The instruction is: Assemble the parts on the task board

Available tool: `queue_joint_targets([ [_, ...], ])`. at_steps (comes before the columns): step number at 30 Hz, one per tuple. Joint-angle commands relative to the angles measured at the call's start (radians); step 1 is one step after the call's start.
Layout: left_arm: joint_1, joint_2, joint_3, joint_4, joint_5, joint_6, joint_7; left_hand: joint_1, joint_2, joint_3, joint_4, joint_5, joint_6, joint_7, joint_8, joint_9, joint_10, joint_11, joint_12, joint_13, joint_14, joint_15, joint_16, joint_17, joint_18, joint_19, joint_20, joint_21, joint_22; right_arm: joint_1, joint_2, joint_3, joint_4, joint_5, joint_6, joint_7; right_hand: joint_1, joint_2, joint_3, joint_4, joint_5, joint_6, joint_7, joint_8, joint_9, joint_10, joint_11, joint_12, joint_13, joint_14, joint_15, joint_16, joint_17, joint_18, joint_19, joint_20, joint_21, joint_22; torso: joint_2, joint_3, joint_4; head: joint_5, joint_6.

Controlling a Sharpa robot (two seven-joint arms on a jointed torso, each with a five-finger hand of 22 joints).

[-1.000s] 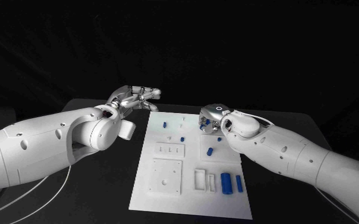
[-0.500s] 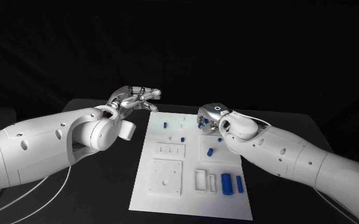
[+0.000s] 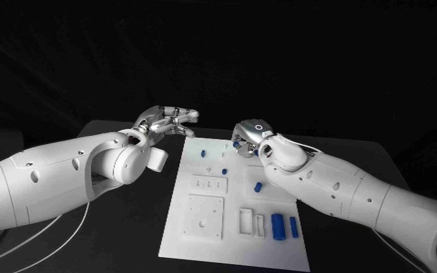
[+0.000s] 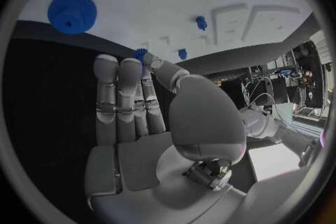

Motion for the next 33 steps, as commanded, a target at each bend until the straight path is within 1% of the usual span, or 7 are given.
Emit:
queue_joint_targets([
  [1,0.001,0.005,0.001,0.000,-0.008,0.009,0.006,-0.001,0.007,0.000,-0.006,0.005,-0.010,0.000,0.005,0.001,-0.009,0.000,-0.002,0.001,-0.009,0.001,0.005,-0.001,-0.003,-0.007,-0.002,0.005,-0.001,0.002,0.013,0.000,-0.011,-0.032,-0.052,-0.034,0.000,-0.006,-0.001,0.006,-0.003,0.005,0.001,0.002,0.000,0.005,0.002,0.002,0.001,0.001,-0.008,0.006,0.000,0.007,0.006,0.001,-0.004,0.001,0.001,-0.0019,0.0019,0.001,0.003],
  [5,0.002,0.008,0.002,0.001,-0.008,0.010,0.006,-0.001,0.007,0.000,-0.006,0.005,-0.010,0.000,0.005,0.001,-0.009,0.000,-0.002,0.001,-0.009,0.001,0.005,-0.001,-0.003,-0.007,-0.002,0.005,-0.001,0.006,0.032,0.000,-0.030,-0.035,-0.058,-0.034,0.000,-0.007,0.000,0.007,-0.003,0.005,0.001,0.003,0.001,0.006,0.002,0.002,0.001,0.001,-0.008,0.006,-0.001,0.007,0.006,0.001,-0.006,0.002,0.002,-0.0026,0.0017,0.005,0.006],
  [11,0.004,0.015,0.002,0.001,-0.009,0.011,0.006,-0.001,0.007,0.000,-0.006,0.005,-0.010,0.000,0.005,0.001,-0.009,0.000,-0.002,0.001,-0.009,0.001,0.005,-0.001,-0.003,-0.007,-0.002,0.005,-0.001,0.009,0.057,0.000,-0.054,-0.037,-0.063,-0.030,0.001,-0.011,0.000,0.014,-0.002,0.006,0.000,0.003,0.001,0.005,0.002,0.002,0.001,0.001,-0.009,0.007,-0.002,0.007,0.012,0.000,-0.019,0.016,0.006,-0.0065,0.0084,0.003,0.009],
  [16,0.005,0.020,0.003,0.001,-0.009,0.012,0.006,-0.001,0.007,0.000,-0.006,0.005,-0.010,0.000,0.005,0.001,-0.009,0.000,-0.002,0.001,-0.009,0.001,0.005,-0.001,-0.003,-0.007,-0.002,0.005,-0.001,0.009,0.073,-0.001,-0.074,-0.037,-0.062,-0.025,0.001,-0.011,-0.001,0.015,0.000,0.006,0.000,0.003,0.001,0.005,0.002,0.002,0.001,0.001,-0.009,0.007,-0.002,0.007,0.014,0.000,-0.020,0.019,0.010,-0.0097,0.0139,0.001,0.006],
  [22,0.006,0.021,0.003,0.001,-0.009,0.011,0.005,-0.001,0.007,0.000,-0.006,0.005,-0.010,0.000,0.005,0.001,-0.009,0.000,-0.002,0.001,-0.009,0.001,0.005,-0.001,-0.003,-0.007,-0.002,0.005,-0.001,0.009,0.083,-0.004,-0.089,-0.036,-0.060,-0.021,0.001,-0.012,-0.003,0.013,0.004,0.006,0.000,0.003,0.001,0.005,0.002,0.002,0.001,0.000,-0.009,0.008,-0.003,0.007,0.016,0.000,-0.027,0.024,0.014,-0.0117,0.0140,0.000,0.002],
  [29,0.007,0.024,0.003,0.001,-0.010,0.012,0.005,-0.001,0.007,0.000,-0.006,0.005,-0.010,0.000,0.005,0.001,-0.009,0.000,-0.002,0.001,-0.009,0.001,0.005,-0.001,-0.003,-0.007,-0.002,0.005,-0.001,0.009,0.088,-0.019,-0.094,-0.032,-0.052,-0.016,-0.003,-0.013,-0.009,0.014,0.010,0.006,0.000,0.003,0.001,0.005,0.001,0.002,0.001,0.001,-0.009,0.008,-0.003,0.007,0.017,0.000,-0.030,0.028,0.022,-0.0144,0.0198,-0.007,-0.002],
  [33,0.008,0.024,0.003,0.001,-0.010,0.012,0.005,-0.001,0.007,0.000,-0.006,0.005,-0.010,0.000,0.005,0.001,-0.009,0.000,-0.002,0.001,-0.009,0.001,0.005,-0.001,-0.003,-0.007,-0.002,0.005,-0.001,0.009,0.089,-0.027,-0.097,-0.030,-0.042,-0.015,-0.002,-0.012,-0.015,0.013,0.015,0.005,0.000,0.003,0.000,0.004,0.001,0.002,0.001,0.000,-0.010,0.007,-0.004,0.006,0.022,-0.001,-0.025,0.036,0.022,-0.0151,0.0192,-0.005,-0.005],
])
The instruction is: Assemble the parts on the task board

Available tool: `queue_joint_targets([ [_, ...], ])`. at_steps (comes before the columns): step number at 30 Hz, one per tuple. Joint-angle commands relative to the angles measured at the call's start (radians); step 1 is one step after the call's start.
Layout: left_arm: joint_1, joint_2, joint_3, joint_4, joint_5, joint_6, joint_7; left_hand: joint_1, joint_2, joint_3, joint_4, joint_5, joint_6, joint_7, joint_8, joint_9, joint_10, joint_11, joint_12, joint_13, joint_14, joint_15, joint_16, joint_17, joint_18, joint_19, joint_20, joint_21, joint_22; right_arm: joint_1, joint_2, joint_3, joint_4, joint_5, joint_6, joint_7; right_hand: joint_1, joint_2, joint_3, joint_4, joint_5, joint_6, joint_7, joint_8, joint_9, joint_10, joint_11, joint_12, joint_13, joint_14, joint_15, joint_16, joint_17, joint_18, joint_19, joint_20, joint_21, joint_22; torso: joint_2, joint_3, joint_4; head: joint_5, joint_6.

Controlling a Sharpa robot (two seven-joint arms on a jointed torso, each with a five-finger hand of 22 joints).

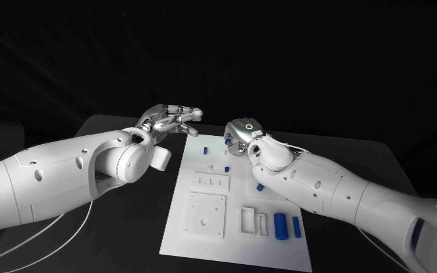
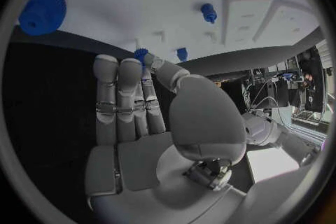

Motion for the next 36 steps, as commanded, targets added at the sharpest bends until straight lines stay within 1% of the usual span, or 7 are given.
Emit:
queue_joint_targets([
  [1,0.002,0.003,0.001,0.002,-0.004,0.012,0.006,-0.001,0.007,0.000,-0.006,0.005,-0.007,0.003,0.005,0.001,-0.009,0.000,-0.002,0.001,-0.009,0.001,0.005,-0.001,-0.003,-0.007,-0.002,0.005,-0.002,0.000,0.001,-0.004,-0.003,-0.009,0.012,0.006,0.003,-0.006,-0.005,0.000,0.007,0.005,0.000,0.003,0.001,0.004,0.001,0.005,0.001,0.000,-0.010,0.004,-0.001,0.012,0.010,0.001,0.002,0.004,0.002,-0.0015,0.0004,0.003,-0.004],
  [6,0.002,0.003,0.001,0.002,-0.004,0.012,0.005,-0.001,0.007,0.000,-0.006,0.005,-0.007,0.003,0.005,0.001,-0.009,0.000,-0.002,0.001,-0.009,0.001,0.005,-0.001,-0.003,-0.007,-0.002,0.005,-0.002,0.000,0.004,-0.008,-0.006,-0.008,0.012,0.007,0.002,-0.005,-0.010,-0.002,0.008,0.005,0.000,0.004,0.001,0.004,0.001,0.005,0.001,0.000,-0.010,0.003,-0.002,0.011,0.012,0.001,0.003,0.016,0.003,-0.0013,-0.0009,0.006,-0.004],
  [11,0.003,0.004,0.001,0.002,-0.004,0.013,0.004,-0.004,0.008,0.000,-0.006,0.005,-0.009,0.003,0.005,0.001,-0.012,0.001,-0.002,0.001,-0.009,0.002,0.006,-0.002,-0.002,-0.008,-0.001,0.009,-0.005,0.000,0.012,-0.010,-0.017,-0.008,0.011,0.001,0.002,-0.005,-0.011,-0.002,0.008,0.005,0.000,0.003,0.001,0.004,0.001,0.005,0.001,0.000,-0.011,0.004,-0.002,0.011,0.014,0.000,0.005,0.024,0.002,-0.0031,0.0021,0.011,-0.005],
  [14,0.003,0.004,0.001,0.002,-0.005,0.014,0.003,-0.004,0.007,0.000,-0.006,0.005,-0.012,0.004,0.004,0.000,-0.013,0.001,-0.002,0.001,-0.008,0.002,0.006,-0.002,-0.002,-0.008,-0.001,0.009,-0.005,0.000,0.015,-0.011,-0.024,-0.009,0.011,-0.002,0.001,-0.005,-0.011,-0.002,0.010,0.004,0.000,0.003,0.001,0.002,0.001,0.005,0.001,0.000,-0.011,0.004,-0.003,0.010,0.018,-0.001,0.010,0.032,0.003,-0.0041,0.0013,0.013,-0.004],
  [20,0.004,0.004,0.001,0.003,-0.005,0.014,0.002,-0.004,0.007,0.000,-0.006,0.005,-0.012,0.004,0.004,0.000,-0.013,0.001,-0.002,0.001,-0.008,0.002,0.006,-0.002,-0.002,-0.008,-0.001,0.009,-0.005,0.000,0.018,-0.011,-0.029,-0.011,0.012,-0.005,0.000,-0.005,-0.011,-0.001,0.010,0.004,0.000,0.003,0.001,0.002,0.001,0.005,0.001,0.000,-0.011,0.004,-0.003,0.010,0.018,0.000,0.007,0.038,0.003,-0.0047,-0.0030,0.014,-0.002],
  [25,0.004,0.006,0.001,0.002,-0.005,0.016,0.001,-0.004,0.007,0.000,-0.006,0.005,-0.012,0.004,0.004,0.000,-0.013,0.001,-0.002,0.001,-0.008,0.002,0.006,-0.002,-0.002,-0.008,-0.001,0.009,-0.005,0.000,0.021,-0.012,-0.031,-0.011,0.017,-0.005,0.000,-0.005,-0.011,-0.001,0.010,0.004,0.000,0.003,0.001,0.002,0.001,0.005,0.001,0.000,-0.011,0.004,-0.003,0.010,0.018,0.000,0.007,0.038,0.004,-0.0066,-0.0022,0.011,-0.003],
  [36,0.004,0.008,0.001,0.000,-0.005,0.017,-0.001,-0.004,0.007,0.000,-0.006,0.005,-0.012,0.004,0.004,0.000,-0.013,0.001,-0.002,0.001,-0.008,0.002,0.006,-0.002,-0.002,-0.008,-0.001,0.009,-0.005,0.000,0.028,-0.013,-0.046,-0.008,0.024,-0.001,-0.002,-0.009,-0.007,-0.001,0.007,-0.007,0.003,0.003,0.000,-0.011,0.005,0.005,0.000,0.000,-0.007,0.003,-0.004,0.011,0.019,0.003,-0.006,0.048,0.004,-0.0071,-0.0009,0.012,-0.006],
])
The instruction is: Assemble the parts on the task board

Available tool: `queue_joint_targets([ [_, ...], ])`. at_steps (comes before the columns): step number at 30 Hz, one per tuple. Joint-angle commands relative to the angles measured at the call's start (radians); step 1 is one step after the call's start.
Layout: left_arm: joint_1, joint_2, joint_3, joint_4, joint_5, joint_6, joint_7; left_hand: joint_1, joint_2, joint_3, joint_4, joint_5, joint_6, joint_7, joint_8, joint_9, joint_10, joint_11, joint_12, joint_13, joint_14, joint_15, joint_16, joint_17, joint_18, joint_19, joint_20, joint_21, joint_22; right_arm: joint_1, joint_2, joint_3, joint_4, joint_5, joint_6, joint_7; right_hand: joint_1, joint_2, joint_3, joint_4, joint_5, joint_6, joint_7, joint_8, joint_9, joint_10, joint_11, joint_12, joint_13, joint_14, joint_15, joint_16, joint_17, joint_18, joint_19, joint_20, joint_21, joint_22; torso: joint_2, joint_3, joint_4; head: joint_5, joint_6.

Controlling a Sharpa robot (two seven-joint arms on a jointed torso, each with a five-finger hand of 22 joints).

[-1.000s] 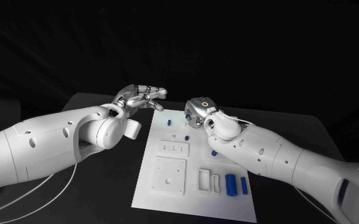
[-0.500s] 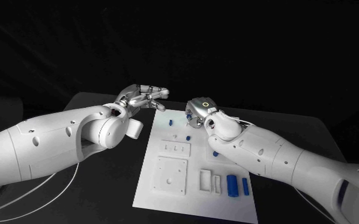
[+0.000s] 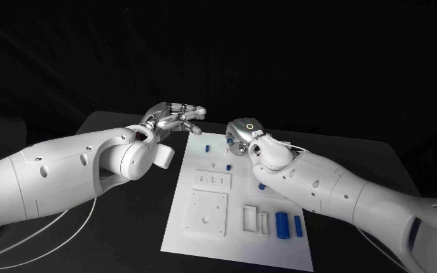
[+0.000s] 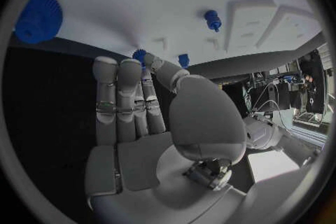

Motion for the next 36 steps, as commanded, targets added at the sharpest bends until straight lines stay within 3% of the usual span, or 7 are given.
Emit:
queue_joint_targets([
  [1,0.002,0.003,0.001,0.001,-0.003,0.016,0.002,-0.004,0.007,0.000,-0.006,0.005,-0.009,0.000,0.004,0.000,-0.007,0.000,-0.002,0.001,-0.006,-0.001,0.006,-0.001,-0.002,-0.008,-0.001,0.002,-0.001,-0.004,0.003,-0.003,-0.006,-0.006,0.023,0.002,-0.001,-0.008,0.001,0.001,0.004,-0.008,0.003,0.003,0.000,-0.009,0.002,0.006,0.001,0.001,0.000,0.003,-0.002,0.012,0.014,0.001,-0.009,0.003,-0.001,-0.0009,-0.0004,0.001,-0.001],
  [15,0.002,0.003,0.001,-0.001,-0.004,0.018,-0.001,-0.003,0.004,0.002,-0.004,0.004,-0.012,0.000,0.004,0.000,-0.009,0.001,-0.002,0.001,-0.007,0.000,0.006,-0.001,-0.002,-0.008,0.000,0.004,-0.004,-0.004,0.009,-0.004,-0.023,0.022,0.013,0.015,-0.009,-0.058,0.055,0.009,-0.011,-0.111,0.031,0.002,-0.006,-0.145,0.044,0.005,-0.002,0.001,0.031,-0.018,-0.021,0.038,0.011,0.031,-0.113,-0.024,0.000,-0.0018,-0.0026,0.004,0.000],
  [17,0.002,0.003,0.001,-0.001,-0.004,0.018,-0.002,-0.003,0.004,0.002,-0.004,0.004,-0.012,0.000,0.004,0.000,-0.009,0.001,-0.002,0.001,-0.007,0.000,0.006,-0.001,-0.002,-0.008,0.000,0.004,-0.004,-0.004,0.008,-0.004,-0.022,0.027,0.011,0.017,-0.003,-0.069,0.040,0.010,-0.011,-0.132,0.033,0.002,-0.006,-0.189,0.054,0.006,-0.002,0.002,0.037,-0.025,-0.027,0.045,0.013,0.037,-0.142,-0.037,0.000,-0.0024,-0.0024,0.003,0.001],
  [20,0.002,0.003,0.001,-0.002,-0.004,0.019,-0.002,-0.003,0.004,0.002,-0.004,0.004,-0.012,0.000,0.004,0.000,-0.009,0.001,-0.002,0.001,-0.007,0.000,0.006,-0.001,-0.002,-0.008,0.000,0.004,-0.004,-0.004,0.007,-0.004,-0.021,0.032,0.011,0.020,0.019,-0.067,-0.010,0.014,-0.008,-0.142,0.033,0.002,-0.007,-0.231,0.062,0.004,-0.003,0.004,0.042,-0.033,-0.038,0.054,0.022,0.044,-0.177,-0.054,0.001,-0.0024,-0.0026,0.004,0.001],
  [32,0.002,0.000,0.001,-0.005,-0.004,0.019,-0.003,-0.004,0.004,0.002,-0.002,0.004,-0.013,0.001,0.004,0.000,-0.010,0.001,-0.002,0.001,-0.007,0.000,0.005,-0.002,-0.002,-0.008,0.000,0.004,-0.005,-0.004,-0.020,-0.004,0.014,0.052,-0.029,0.024,0.023,-0.068,-0.026,0.017,0.000,-0.154,0.030,0.002,-0.007,-0.235,0.062,0.005,-0.003,0.004,0.040,-0.034,-0.044,0.058,0.030,0.043,-0.202,-0.063,0.001,-0.0019,-0.0040,0.004,0.004],
  [36,0.002,-0.003,0.001,-0.007,-0.004,0.019,-0.003,-0.003,0.002,0.003,-0.002,0.004,-0.016,0.001,0.004,0.000,-0.013,0.002,-0.002,0.001,-0.007,0.000,0.005,-0.002,-0.001,-0.009,0.000,0.005,-0.006,-0.004,-0.067,-0.001,0.059,0.060,-0.046,0.019,0.005,-0.080,0.016,0.022,-0.007,-0.141,0.027,0.002,-0.007,-0.189,0.052,0.004,-0.003,0.004,0.034,-0.033,-0.046,0.053,0.035,0.037,-0.211,-0.062,-0.001,-0.0020,-0.0064,0.005,0.008],
])
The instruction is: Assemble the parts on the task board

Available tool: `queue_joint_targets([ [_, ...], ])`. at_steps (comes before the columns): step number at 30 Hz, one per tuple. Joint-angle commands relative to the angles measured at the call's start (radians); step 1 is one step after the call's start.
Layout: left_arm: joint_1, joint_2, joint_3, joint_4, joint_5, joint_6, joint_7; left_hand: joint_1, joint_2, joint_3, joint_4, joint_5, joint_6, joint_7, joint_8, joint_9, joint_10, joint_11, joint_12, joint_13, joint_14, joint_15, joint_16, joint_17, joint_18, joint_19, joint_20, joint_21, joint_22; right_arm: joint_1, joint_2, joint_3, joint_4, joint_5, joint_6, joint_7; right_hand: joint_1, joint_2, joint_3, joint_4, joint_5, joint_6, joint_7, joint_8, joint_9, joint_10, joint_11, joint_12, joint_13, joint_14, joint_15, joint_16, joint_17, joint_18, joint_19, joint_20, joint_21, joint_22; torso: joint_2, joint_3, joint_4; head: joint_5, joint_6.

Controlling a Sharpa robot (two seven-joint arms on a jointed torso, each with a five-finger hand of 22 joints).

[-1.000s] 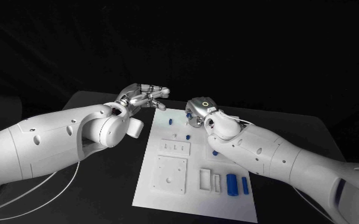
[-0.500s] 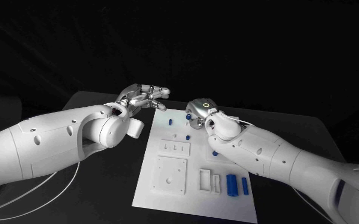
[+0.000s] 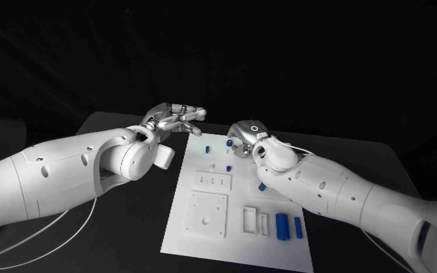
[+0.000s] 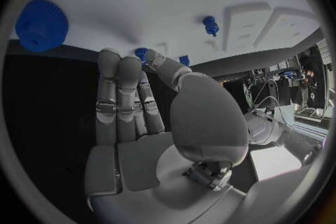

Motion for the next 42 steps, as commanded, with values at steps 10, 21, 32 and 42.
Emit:
queue_joint_targets([
  [10,0.002,-0.022,0.001,0.001,-0.013,0.022,0.009,-0.008,0.014,-0.007,-0.004,0.004,0.022,-0.007,0.006,0.002,0.086,-0.018,-0.001,0.003,-0.014,-0.007,-0.001,-0.003,-0.011,-0.016,-0.006,-0.001,-0.006,0.000,-0.189,0.073,0.139,0.154,-0.063,0.024,-0.049,-0.048,-0.095,0.054,0.050,0.024,-0.015,0.003,0.002,0.262,-0.068,0.015,0.023,0.000,-0.043,-0.002,0.010,-0.024,0.031,-0.035,0.022,0.019,-0.003,0.0102,-0.0247,0.008,0.023],
  [21,0.002,-0.037,0.001,-0.005,-0.015,0.025,0.015,-0.007,0.019,-0.011,-0.011,0.005,0.019,-0.007,0.005,0.002,0.087,-0.019,-0.001,0.003,-0.011,-0.007,-0.004,-0.004,-0.012,-0.013,-0.007,-0.003,-0.009,-0.017,-0.285,0.141,0.156,0.226,0.082,0.092,0.011,0.020,-0.568,0.103,0.298,-0.039,-0.021,0.004,0.003,0.121,-0.102,0.849,0.979,-0.023,-0.069,0.135,0.328,-0.061,0.051,-0.069,0.286,0.171,-0.001,0.0266,-0.0453,0.022,0.034],
  [32,0.002,-0.031,0.001,-0.019,-0.015,0.032,0.015,-0.007,0.021,-0.014,-0.015,0.004,0.018,-0.007,0.006,0.002,0.078,-0.017,-0.001,0.002,-0.008,-0.007,-0.003,-0.003,-0.012,-0.010,-0.008,-0.002,-0.009,-0.024,-0.264,0.152,0.117,0.224,0.151,0.116,0.008,0.023,-0.556,0.102,0.287,-0.047,-0.016,0.003,0.003,0.181,-0.094,1.068,1.144,0.006,-0.060,0.189,0.569,-0.053,0.047,-0.058,0.437,0.229,-0.001,0.0261,-0.0420,0.021,0.029],
  [42,0.001,-0.023,0.001,-0.026,-0.015,0.037,0.013,-0.007,0.021,-0.015,-0.016,0.005,0.014,-0.005,0.005,0.001,0.062,-0.014,-0.001,0.002,-0.007,-0.006,-0.002,-0.002,-0.010,-0.009,-0.007,0.000,-0.009,-0.026,-0.219,0.153,0.065,0.261,0.183,0.102,0.006,0.030,-0.544,0.105,0.280,-0.042,-0.016,0.003,0.003,0.196,-0.094,1.109,1.178,0.009,-0.059,0.205,0.597,-0.053,0.044,-0.056,0.479,0.234,0.001,0.0251,-0.0393,0.022,0.026],
])
